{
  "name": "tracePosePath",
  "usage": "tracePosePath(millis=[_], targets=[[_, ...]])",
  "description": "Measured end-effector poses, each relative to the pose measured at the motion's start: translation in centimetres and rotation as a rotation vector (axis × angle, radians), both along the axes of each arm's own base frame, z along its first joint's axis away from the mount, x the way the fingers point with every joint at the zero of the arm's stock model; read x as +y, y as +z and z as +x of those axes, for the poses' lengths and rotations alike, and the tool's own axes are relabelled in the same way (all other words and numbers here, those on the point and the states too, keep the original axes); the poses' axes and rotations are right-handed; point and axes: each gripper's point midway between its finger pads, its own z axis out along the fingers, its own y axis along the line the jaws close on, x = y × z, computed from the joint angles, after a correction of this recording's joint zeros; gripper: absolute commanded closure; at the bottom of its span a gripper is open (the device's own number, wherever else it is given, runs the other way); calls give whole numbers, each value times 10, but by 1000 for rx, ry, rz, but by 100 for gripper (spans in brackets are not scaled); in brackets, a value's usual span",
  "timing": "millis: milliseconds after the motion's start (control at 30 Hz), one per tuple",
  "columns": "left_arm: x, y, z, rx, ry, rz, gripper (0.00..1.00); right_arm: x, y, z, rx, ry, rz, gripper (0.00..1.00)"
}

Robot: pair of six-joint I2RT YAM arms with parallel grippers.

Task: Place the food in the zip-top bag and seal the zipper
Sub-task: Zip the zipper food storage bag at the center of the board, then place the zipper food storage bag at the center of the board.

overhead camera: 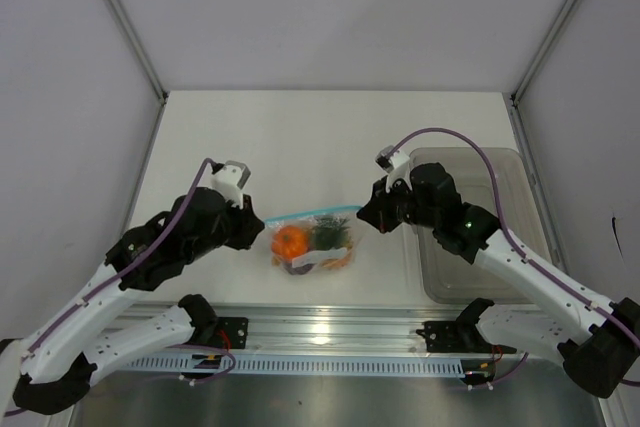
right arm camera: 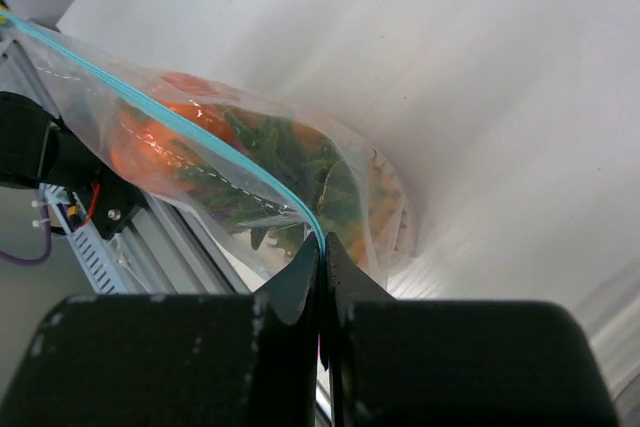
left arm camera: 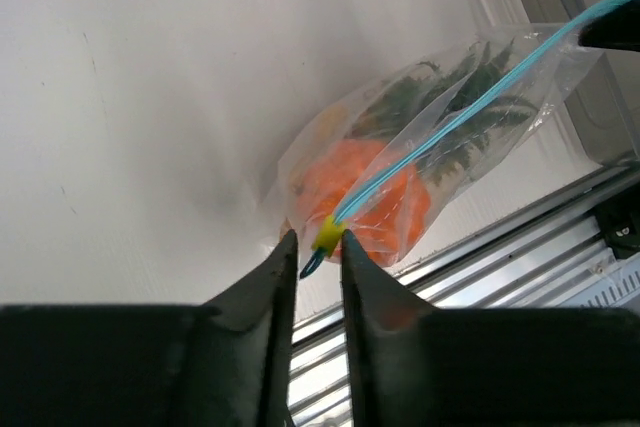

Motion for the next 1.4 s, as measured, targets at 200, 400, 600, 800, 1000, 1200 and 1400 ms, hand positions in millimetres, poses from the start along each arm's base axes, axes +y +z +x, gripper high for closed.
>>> tracePosePath(millis=[200, 400, 600, 800, 1000, 1200, 1400], targets=[[5, 9, -2, -55, -25, -2, 1, 10, -11, -5, 21, 14, -46, 100], [12, 17, 8, -86, 25, 30, 1, 16, -14, -4, 31, 20, -59, 100], [30, 43, 14, -178, 112, -1, 1, 15, -15, 0, 43, -14, -59, 100], [40, 70, 3, -269, 116, -108, 0, 22, -7, 16, 40, -62, -67, 100], [32, 69, -1, -271, 71, -145, 0, 23, 3, 39, 46, -129, -62, 100], [20, 49, -5, -216, 14, -138, 1, 27, -8, 89, 71, -203, -102, 100], [7, 35, -14, -172, -47, -176, 1, 44, -58, 139, 72, -224, -205, 100]])
